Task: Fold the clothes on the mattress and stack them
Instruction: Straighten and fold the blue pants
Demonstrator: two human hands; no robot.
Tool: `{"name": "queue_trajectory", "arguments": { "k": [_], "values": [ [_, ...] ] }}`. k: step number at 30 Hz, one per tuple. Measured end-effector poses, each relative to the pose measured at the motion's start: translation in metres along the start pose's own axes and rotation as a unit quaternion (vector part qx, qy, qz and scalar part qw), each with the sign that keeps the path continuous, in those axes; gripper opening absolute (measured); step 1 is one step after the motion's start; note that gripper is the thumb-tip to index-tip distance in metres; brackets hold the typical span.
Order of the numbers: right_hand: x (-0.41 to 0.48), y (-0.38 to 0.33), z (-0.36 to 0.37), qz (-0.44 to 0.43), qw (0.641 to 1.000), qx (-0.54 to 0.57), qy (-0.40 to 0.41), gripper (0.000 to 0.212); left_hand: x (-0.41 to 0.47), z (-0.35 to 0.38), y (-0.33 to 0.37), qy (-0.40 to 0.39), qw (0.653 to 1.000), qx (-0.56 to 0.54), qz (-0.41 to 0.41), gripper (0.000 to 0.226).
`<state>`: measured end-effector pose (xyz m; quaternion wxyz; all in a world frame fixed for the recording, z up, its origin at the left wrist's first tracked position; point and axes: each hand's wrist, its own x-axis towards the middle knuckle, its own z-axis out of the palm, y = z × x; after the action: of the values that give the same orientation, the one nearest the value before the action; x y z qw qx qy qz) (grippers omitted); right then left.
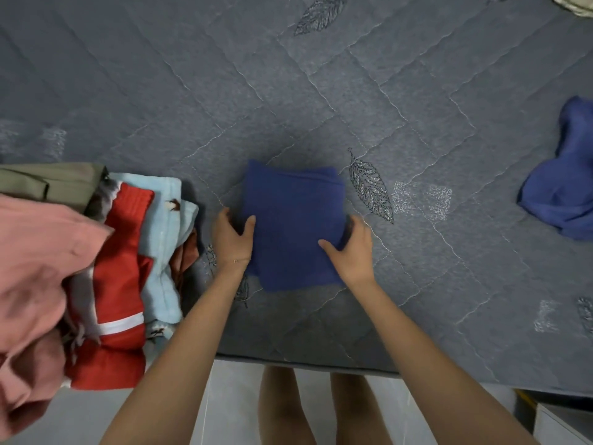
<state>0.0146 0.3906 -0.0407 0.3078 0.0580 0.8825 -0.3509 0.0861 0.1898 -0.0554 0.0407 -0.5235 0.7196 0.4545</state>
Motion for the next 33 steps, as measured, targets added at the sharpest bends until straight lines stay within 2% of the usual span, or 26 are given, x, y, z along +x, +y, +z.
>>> {"name": "queue_trajectory", "arguments": {
  "k": [3, 6, 10, 13, 15, 17, 18, 20, 23, 28, 30, 31, 33],
  "values": [
    [-0.005, 0.004, 0.006, 0.093, 0.986, 0.13, -0.047, 0.051, -0.015, 0.004, -0.006, -0.049, 0.998, -0.031, -0.019, 0.057],
    [-0.012, 0.009, 0.013, 0.132, 0.972, 0.177, -0.079, 0.036, -0.028, 0.01, -0.013, -0.088, 0.993, -0.054, -0.062, 0.063],
    [-0.019, 0.011, 0.013, 0.173, 0.956, 0.216, -0.096, 0.021, -0.034, 0.009, -0.02, -0.14, 0.979, -0.078, -0.124, 0.044],
    [-0.02, 0.005, 0.005, 0.233, 0.939, 0.235, -0.096, 0.01, -0.037, 0.003, -0.013, -0.186, 0.955, -0.141, -0.181, 0.034],
    [-0.019, -0.006, -0.001, 0.287, 0.917, 0.257, -0.107, 0.01, -0.038, -0.004, -0.002, -0.193, 0.936, -0.187, -0.226, 0.02],
    [-0.013, -0.021, -0.006, 0.317, 0.891, 0.3, -0.128, 0.019, -0.037, -0.01, 0.011, -0.195, 0.922, -0.215, -0.256, 0.008],
    [-0.01, -0.029, -0.009, 0.327, 0.872, 0.337, -0.136, 0.024, -0.035, -0.013, 0.018, -0.194, 0.916, -0.23, -0.266, 0.01],
    [-0.001, -0.047, -0.016, 0.334, 0.836, 0.41, -0.145, 0.018, -0.029, -0.016, 0.033, -0.173, 0.897, -0.294, -0.281, 0.018],
    [0.01, -0.072, -0.024, 0.336, 0.803, 0.475, -0.126, 0.01, -0.021, -0.017, 0.057, -0.141, 0.848, -0.42, -0.291, 0.021],
    [0.025, -0.088, -0.023, 0.311, 0.752, 0.573, -0.1, 0.043, -0.011, -0.006, 0.079, -0.12, 0.806, -0.51, -0.274, 0.035],
    [0.031, -0.088, -0.021, 0.278, 0.766, 0.578, -0.055, 0.035, -0.01, 0.001, 0.082, -0.095, 0.826, -0.509, -0.221, 0.027],
    [0.033, -0.087, -0.018, 0.25, 0.792, 0.556, -0.033, 0.029, -0.012, 0.004, 0.082, -0.083, 0.849, -0.492, -0.172, 0.023],
    [0.033, -0.087, -0.013, 0.155, 0.886, 0.438, -0.002, 0.033, -0.015, 0.008, 0.077, -0.076, 0.917, -0.391, -0.016, 0.027]
  ]
}}
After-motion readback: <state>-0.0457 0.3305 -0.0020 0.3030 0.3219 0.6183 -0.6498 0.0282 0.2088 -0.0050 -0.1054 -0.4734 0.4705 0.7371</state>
